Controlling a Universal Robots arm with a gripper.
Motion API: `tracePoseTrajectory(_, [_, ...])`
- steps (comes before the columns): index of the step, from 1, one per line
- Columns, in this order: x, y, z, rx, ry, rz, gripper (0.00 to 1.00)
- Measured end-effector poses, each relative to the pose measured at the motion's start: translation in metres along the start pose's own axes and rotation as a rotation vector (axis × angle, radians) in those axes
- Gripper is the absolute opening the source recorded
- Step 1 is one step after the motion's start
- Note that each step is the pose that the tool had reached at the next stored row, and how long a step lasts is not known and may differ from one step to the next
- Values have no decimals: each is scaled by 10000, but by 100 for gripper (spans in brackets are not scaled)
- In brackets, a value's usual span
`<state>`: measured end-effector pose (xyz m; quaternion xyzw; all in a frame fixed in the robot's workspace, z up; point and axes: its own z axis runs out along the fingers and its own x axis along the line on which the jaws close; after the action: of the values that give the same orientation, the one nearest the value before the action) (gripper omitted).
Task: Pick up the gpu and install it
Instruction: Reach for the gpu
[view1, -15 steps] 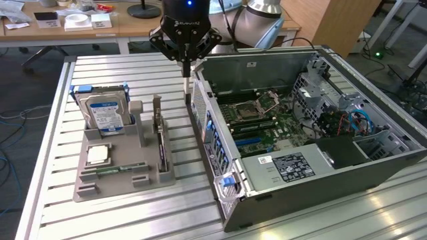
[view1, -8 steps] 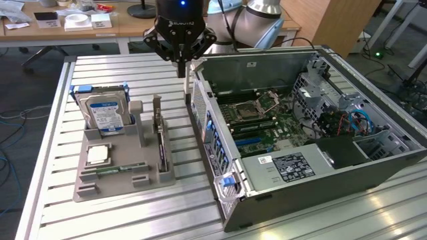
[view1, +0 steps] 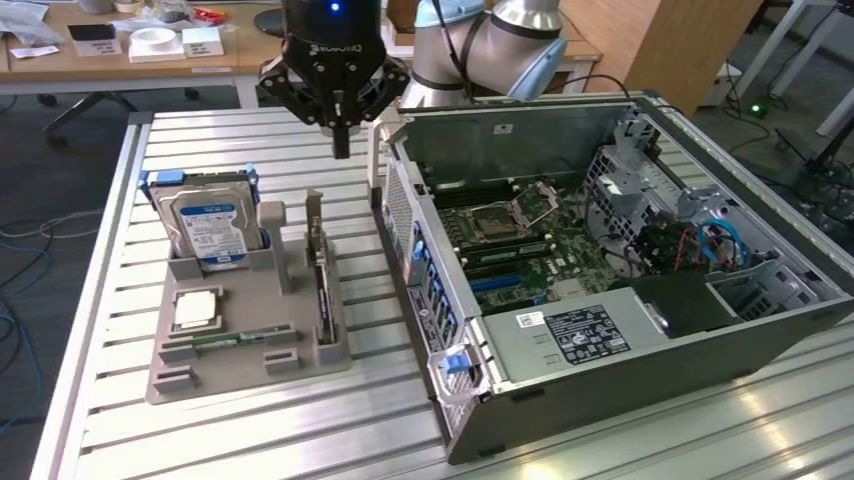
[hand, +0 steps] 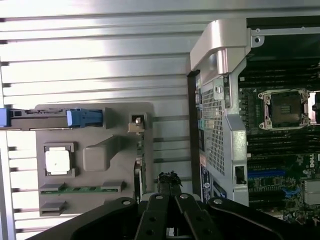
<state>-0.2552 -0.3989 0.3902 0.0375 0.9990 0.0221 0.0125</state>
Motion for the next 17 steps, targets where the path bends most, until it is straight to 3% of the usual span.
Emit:
tracePoseTrajectory(12, [275,-21,8,-1,0,1,10])
tracePoseTrajectory(17, [301,-23,9,0,0,-1,10])
